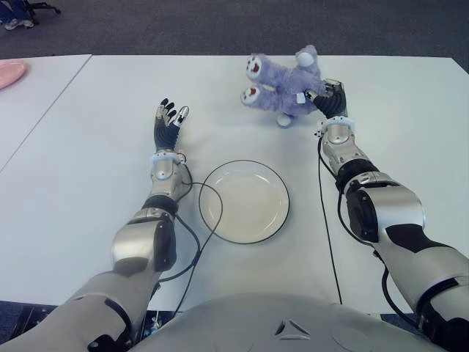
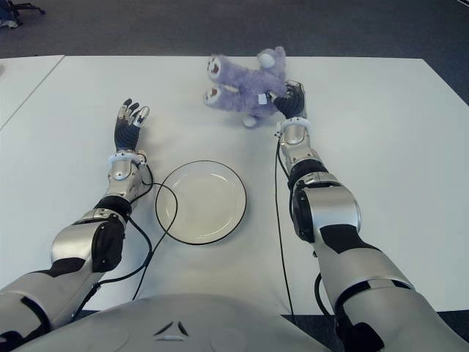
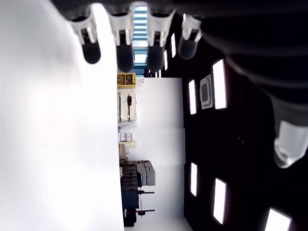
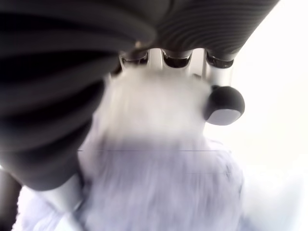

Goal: Put the doll into the plate.

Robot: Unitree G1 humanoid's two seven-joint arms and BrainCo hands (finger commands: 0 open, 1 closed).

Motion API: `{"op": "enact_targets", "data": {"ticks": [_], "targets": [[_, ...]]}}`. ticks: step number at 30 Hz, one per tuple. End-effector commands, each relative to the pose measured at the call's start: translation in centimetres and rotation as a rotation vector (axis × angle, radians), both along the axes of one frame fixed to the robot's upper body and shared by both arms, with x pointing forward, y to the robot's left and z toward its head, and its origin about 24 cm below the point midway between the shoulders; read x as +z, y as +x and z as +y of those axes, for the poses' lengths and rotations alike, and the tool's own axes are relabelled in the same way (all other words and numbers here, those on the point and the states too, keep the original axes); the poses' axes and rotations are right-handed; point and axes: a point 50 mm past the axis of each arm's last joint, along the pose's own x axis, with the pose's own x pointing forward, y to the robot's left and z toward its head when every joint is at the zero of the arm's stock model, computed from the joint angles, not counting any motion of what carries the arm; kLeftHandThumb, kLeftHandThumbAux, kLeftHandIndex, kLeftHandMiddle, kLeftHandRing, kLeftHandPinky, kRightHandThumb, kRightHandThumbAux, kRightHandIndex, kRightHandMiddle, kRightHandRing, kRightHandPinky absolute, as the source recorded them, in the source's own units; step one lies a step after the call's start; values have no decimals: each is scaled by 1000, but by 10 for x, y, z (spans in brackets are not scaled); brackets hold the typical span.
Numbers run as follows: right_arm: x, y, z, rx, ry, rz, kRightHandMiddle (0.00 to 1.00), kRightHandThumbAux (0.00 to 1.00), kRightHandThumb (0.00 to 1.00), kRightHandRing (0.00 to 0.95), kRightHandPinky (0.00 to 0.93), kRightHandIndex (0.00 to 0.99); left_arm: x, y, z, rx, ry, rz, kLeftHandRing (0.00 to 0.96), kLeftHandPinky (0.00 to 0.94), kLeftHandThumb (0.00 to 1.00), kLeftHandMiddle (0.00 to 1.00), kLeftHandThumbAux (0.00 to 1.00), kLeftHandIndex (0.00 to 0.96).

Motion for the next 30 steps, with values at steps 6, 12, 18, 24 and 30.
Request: {"op": "enact_targets", "data": {"ticks": [6,12,18,24,30], "targets": [[13,-4,-25,23,103,-115,901,706,243,898,893,842,-96,-80,-27,-4,-141,461,123,101,0,137,495,101],[28,-2,-25,47,115,-208,902,702,250,898,892,844,-96,-80,-27,-1,-143,457,127,99,0,143,514,113],[42,0,-21,71,117,-279,901,711,273,897,889,838,-96,-80,-27,2,-148,455,126,94,0,145,528,117],[58,-1,-16,133,124,-396,898,733,291,897,886,827,-96,-79,-26,4,-153,456,123,91,0,142,533,117],[80,-8,-11,216,99,-562,893,762,324,897,885,808,-96,-79,-26,3,-153,455,120,95,0,138,542,115]]}}
